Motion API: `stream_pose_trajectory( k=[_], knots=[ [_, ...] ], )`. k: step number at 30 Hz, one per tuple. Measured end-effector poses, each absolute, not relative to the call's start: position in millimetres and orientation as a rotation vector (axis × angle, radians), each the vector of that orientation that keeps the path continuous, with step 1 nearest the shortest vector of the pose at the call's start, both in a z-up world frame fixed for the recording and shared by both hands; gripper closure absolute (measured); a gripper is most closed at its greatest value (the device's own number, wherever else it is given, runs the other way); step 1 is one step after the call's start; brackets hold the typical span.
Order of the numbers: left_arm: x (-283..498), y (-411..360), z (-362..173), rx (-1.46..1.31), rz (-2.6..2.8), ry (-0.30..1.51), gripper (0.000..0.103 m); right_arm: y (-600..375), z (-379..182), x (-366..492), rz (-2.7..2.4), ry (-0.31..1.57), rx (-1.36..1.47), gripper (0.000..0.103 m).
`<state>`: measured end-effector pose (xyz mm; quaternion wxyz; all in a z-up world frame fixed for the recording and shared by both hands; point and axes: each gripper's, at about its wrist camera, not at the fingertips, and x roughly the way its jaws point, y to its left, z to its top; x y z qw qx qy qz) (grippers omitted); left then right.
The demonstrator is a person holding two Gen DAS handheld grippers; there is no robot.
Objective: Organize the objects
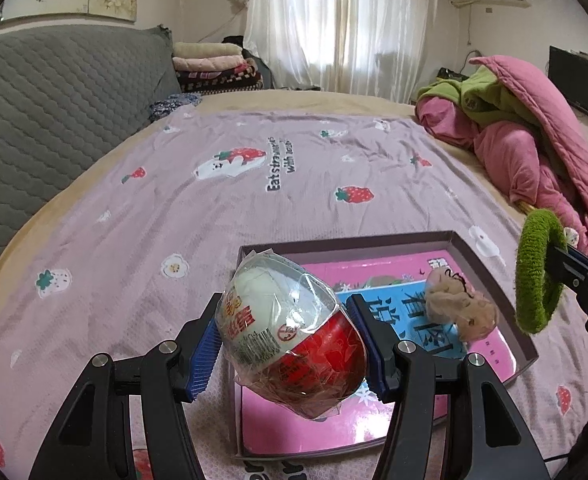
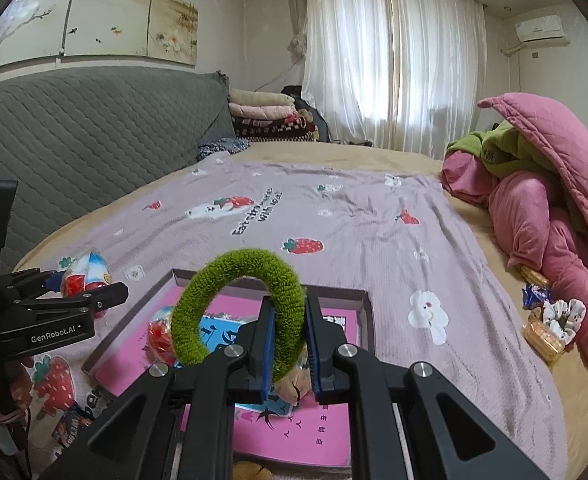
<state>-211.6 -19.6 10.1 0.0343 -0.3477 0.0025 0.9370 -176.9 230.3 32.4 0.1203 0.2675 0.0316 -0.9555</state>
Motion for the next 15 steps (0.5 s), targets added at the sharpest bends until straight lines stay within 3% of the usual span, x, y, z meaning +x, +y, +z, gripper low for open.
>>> stream_pose_trajectory(
  k=[15],
  knots=[
    [-210, -18, -20, -1.157, 2.847, 0.040, 0.041, 228, 11, -178, -2.758, 0.140, 0.851, 0.089]
  ],
)
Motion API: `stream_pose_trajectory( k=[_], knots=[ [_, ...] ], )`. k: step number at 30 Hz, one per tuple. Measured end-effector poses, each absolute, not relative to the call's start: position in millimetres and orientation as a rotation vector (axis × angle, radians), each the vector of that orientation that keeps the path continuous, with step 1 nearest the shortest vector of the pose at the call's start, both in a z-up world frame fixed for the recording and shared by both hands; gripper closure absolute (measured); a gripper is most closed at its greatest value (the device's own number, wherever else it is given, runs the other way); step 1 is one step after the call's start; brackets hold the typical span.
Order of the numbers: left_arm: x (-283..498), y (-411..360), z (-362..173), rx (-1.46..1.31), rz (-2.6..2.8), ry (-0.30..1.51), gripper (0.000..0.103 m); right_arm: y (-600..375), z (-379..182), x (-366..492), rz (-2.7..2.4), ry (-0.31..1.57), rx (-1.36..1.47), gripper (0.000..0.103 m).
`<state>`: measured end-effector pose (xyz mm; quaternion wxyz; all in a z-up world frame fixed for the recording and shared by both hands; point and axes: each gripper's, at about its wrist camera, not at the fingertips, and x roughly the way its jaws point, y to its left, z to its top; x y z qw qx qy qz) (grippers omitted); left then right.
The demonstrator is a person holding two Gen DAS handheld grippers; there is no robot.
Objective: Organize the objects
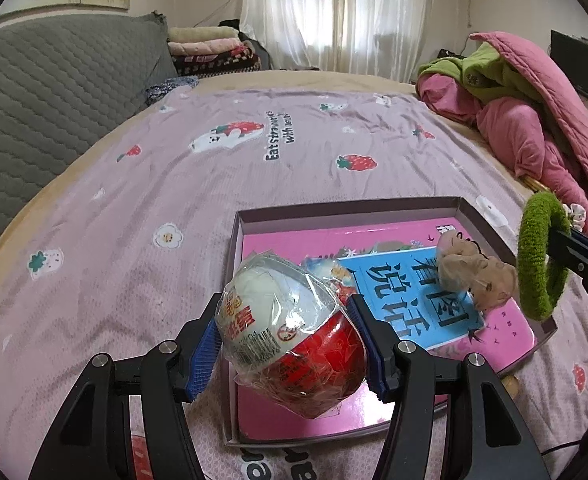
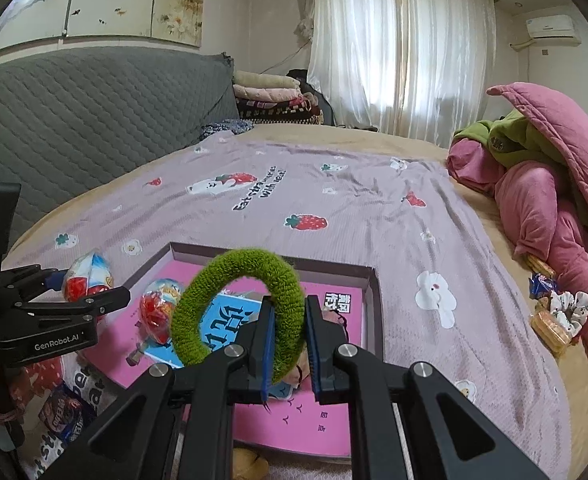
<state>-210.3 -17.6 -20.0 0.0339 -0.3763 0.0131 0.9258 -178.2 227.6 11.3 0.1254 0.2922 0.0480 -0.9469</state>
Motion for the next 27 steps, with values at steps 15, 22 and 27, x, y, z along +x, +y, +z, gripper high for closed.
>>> stream_pose_trajectory(
  k=[15, 22, 27],
  knots=[
    [-209, -17, -40, -1.224, 2.815, 0.073, 0.041, 226, -9, -178, -2.721, 0.176, 0.935, 0.089],
    [-209, -11, -48, -1.240, 2.786, 0.087, 0.041, 224, -20, -179, -2.710, 0.194, 0.975, 0.089],
    [-210, -7, -55, -1.250, 2.771, 0.094, 0.041, 226, -30, -184, -2.719, 0.205, 1.012, 0.089]
  ],
)
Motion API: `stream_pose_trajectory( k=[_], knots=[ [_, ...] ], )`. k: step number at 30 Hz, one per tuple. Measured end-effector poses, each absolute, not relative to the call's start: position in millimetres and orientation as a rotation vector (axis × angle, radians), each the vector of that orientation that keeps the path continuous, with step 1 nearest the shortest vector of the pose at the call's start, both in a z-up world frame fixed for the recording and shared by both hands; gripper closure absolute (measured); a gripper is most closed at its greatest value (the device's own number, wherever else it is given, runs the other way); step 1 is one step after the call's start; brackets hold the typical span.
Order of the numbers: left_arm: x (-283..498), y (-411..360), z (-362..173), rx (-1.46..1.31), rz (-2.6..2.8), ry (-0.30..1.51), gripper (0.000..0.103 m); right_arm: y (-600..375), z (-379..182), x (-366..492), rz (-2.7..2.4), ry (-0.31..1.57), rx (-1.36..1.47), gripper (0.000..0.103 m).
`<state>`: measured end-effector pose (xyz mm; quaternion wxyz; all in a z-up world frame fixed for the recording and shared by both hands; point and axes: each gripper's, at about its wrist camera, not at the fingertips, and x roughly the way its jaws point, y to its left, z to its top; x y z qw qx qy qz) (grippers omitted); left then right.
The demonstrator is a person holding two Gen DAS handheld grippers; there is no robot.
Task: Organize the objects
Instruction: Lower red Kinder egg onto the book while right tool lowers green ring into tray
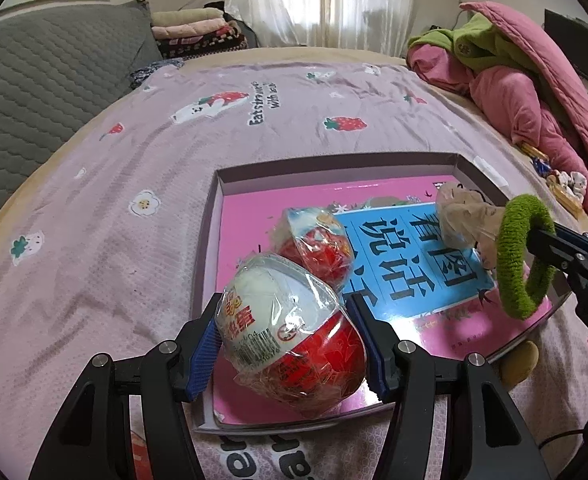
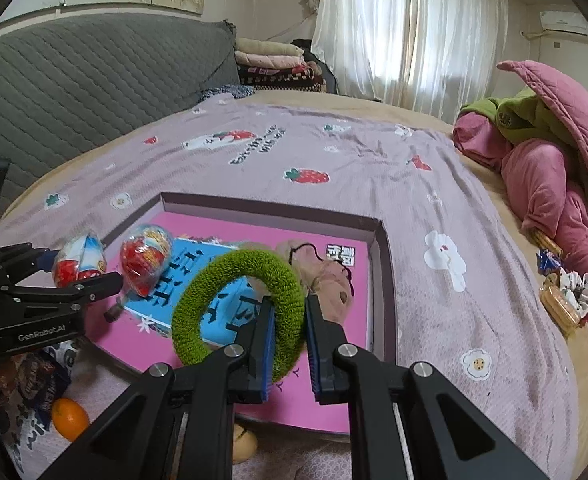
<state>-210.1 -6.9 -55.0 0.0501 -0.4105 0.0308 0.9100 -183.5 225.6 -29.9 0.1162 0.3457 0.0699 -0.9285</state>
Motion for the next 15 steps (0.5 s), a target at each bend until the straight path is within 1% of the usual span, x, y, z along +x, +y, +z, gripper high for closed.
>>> stream_pose_trajectory(
  k=[15],
  knots=[
    [-216, 5, -68, -1.265, 2.728, 0.110, 0.041, 236, -49, -199, -2.752, 0.195, 1.085, 0.088]
  ],
)
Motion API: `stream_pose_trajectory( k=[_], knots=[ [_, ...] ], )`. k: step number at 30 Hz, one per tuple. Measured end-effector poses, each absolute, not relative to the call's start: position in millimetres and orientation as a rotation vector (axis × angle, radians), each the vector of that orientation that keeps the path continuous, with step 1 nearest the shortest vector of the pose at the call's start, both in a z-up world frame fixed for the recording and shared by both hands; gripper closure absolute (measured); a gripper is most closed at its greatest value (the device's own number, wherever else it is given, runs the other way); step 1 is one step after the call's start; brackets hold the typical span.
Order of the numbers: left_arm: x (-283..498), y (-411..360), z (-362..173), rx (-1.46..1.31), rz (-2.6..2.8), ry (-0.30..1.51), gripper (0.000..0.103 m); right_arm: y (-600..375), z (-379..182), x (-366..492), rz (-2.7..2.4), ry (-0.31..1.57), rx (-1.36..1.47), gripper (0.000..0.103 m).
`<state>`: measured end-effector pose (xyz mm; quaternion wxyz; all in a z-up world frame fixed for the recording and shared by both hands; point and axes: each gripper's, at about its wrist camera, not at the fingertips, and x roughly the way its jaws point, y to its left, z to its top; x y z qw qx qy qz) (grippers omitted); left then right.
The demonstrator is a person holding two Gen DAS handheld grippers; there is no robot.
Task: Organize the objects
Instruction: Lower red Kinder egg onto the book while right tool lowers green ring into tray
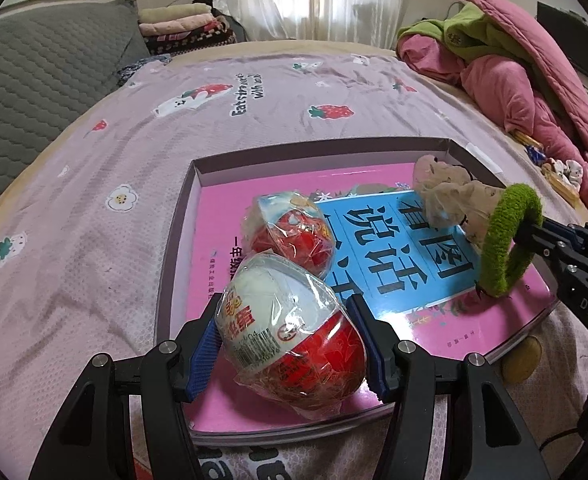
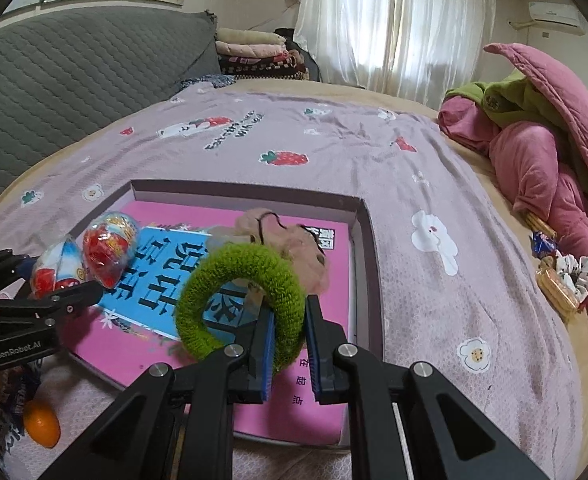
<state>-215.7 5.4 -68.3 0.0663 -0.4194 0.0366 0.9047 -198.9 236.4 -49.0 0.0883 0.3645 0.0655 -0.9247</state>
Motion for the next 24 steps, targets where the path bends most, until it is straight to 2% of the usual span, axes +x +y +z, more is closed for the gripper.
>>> stream_pose_trajectory(
  k=[24],
  knots=[
    [-222.1, 8.3, -71.8, -1.281, 2.712, 0.106, 0.041, 234.3, -59.7, -202.0, -2.702, 0.206, 1.147, 0.088]
  ],
)
